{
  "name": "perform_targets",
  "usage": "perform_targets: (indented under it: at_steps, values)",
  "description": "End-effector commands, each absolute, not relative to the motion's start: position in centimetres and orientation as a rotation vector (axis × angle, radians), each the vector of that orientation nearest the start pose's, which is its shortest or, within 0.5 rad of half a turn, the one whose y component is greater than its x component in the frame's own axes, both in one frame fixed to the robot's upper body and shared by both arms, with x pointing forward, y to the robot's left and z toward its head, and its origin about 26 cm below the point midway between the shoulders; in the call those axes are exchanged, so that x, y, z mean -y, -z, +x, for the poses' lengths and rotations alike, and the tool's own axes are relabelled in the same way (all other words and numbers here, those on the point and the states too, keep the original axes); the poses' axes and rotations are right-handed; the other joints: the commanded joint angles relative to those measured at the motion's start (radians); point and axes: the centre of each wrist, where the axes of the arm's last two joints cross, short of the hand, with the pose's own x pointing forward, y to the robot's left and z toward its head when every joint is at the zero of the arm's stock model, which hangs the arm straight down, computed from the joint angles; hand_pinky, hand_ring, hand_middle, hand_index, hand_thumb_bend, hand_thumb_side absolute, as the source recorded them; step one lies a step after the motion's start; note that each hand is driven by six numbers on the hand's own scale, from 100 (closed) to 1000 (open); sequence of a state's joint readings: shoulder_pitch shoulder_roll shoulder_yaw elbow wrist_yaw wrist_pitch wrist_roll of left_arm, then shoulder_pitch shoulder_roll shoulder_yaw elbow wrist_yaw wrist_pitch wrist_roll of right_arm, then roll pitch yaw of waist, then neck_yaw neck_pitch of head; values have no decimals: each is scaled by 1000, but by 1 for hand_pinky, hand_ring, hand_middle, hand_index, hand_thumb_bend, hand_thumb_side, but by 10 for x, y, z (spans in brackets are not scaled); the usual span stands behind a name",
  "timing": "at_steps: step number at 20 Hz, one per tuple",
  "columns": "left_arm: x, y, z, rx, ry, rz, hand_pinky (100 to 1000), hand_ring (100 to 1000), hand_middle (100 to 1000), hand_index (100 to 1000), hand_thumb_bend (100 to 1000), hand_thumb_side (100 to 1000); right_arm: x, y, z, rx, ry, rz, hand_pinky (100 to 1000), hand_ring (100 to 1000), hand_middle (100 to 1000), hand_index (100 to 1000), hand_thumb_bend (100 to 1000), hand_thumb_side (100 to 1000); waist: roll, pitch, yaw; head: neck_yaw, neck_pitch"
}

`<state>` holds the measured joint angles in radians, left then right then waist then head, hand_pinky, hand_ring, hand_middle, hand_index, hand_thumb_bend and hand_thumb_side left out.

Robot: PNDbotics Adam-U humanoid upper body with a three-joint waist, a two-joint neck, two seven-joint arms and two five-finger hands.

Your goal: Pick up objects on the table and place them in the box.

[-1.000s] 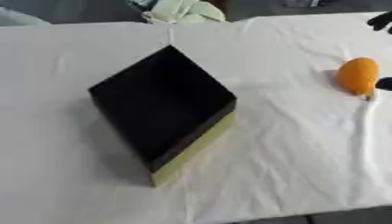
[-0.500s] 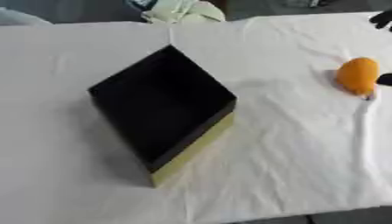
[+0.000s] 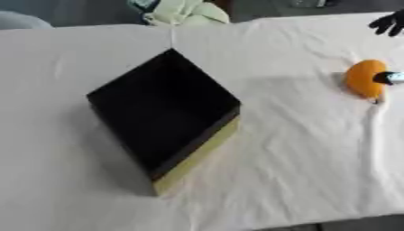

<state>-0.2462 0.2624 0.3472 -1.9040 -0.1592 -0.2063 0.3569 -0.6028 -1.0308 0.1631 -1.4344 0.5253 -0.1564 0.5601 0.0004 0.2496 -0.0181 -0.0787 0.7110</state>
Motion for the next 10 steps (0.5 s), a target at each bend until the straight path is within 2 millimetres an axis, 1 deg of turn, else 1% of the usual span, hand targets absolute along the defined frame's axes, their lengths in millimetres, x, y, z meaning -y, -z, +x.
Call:
perform_targets:
  at_steps: [1,6,8,10]
  values:
    - [-351,-185,294,2393,-236,799,435,481,624,503,192,626,420,-287,369,1163,-1594,-1034,795,830,834,977,489,448,1,-13,2,-5,-10]
    - [-351,-185,295,2392,-239,796,434,480,624,499,188,627,433,-276,380,1108,-1565,-1043,796,830,832,973,494,436,4,-10,5,-6,-14]
    - [-351,-184,295,2390,-239,795,434,479,624,497,184,628,438,-272,383,1092,-1553,-1041,799,830,832,973,505,410,5,-10,5,-7,-15]
    - [-351,-184,295,2389,-239,794,434,479,624,497,182,628,442,-268,386,1082,-1545,-1032,800,827,829,972,495,385,6,-8,5,-7,-15]
